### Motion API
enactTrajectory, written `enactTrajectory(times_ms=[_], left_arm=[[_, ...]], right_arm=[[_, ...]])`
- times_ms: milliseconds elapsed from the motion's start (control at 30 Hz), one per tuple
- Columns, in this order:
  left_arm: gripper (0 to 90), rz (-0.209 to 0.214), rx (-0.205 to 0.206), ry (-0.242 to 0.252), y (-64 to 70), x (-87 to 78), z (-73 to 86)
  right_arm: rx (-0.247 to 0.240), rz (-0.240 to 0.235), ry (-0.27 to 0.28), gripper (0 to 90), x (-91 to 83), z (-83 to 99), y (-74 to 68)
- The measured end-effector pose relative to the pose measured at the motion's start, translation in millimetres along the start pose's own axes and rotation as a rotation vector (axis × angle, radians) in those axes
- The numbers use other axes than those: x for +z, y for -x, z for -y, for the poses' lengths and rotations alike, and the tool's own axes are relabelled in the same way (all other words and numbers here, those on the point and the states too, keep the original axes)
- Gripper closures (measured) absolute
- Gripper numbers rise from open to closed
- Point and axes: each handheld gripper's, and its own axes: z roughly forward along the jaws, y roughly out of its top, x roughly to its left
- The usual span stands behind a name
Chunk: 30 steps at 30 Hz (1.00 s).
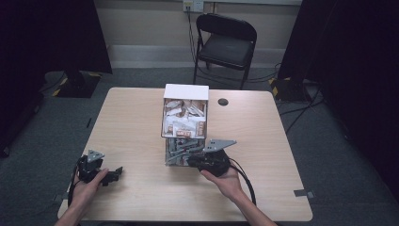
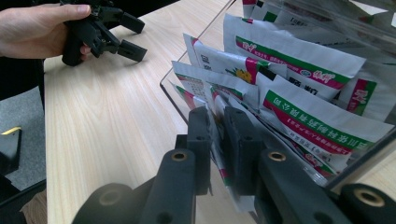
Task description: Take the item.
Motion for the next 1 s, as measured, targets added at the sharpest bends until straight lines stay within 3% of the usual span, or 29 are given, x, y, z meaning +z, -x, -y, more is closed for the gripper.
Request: enactTrajectory(times_ms=[1000], left_arm=[[0.0,0.000,0.000,0.000,0.0,0.0,0.0]], right_arm=[[-0.016,0.003,-0.008,86.7,8.2,6.5,11.9]])
